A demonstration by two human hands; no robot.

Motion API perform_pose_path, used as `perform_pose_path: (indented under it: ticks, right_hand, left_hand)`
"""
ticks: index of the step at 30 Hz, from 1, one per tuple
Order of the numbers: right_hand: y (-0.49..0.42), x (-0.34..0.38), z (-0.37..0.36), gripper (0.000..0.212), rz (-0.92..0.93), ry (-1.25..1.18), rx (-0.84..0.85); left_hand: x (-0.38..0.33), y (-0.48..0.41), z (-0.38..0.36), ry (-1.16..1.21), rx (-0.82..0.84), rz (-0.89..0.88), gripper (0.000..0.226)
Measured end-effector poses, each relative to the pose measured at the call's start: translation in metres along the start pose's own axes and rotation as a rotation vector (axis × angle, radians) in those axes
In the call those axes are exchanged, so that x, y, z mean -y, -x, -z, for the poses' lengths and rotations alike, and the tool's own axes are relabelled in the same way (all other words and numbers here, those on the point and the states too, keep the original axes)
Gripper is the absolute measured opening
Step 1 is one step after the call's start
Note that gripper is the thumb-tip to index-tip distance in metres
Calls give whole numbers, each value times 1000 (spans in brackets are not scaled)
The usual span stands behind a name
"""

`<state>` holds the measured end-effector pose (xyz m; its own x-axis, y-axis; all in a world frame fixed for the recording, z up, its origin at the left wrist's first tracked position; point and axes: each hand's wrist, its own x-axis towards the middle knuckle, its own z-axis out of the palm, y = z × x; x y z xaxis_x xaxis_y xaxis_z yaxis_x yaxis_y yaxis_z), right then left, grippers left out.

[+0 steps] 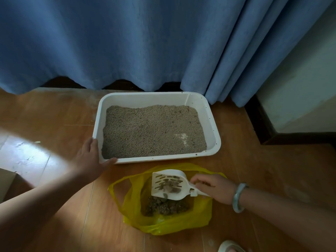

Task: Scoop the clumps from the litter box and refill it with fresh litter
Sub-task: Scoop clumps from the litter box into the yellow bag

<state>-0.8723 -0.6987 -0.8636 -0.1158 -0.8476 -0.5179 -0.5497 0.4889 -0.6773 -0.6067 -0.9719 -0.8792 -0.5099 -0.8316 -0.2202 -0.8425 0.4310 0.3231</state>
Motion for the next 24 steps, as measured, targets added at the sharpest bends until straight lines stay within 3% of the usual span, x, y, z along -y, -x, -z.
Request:
perform_pose_path:
  ticks: [14,24]
  right_hand:
    - [-5,-8,2,22,30,57,-72]
    - [-4,-3,1,22,156,247,-207]
  left_hand:
    - [7,-1,-2,-25,21,-8,100]
    - [6,-3,-2,-10,36,5,101]
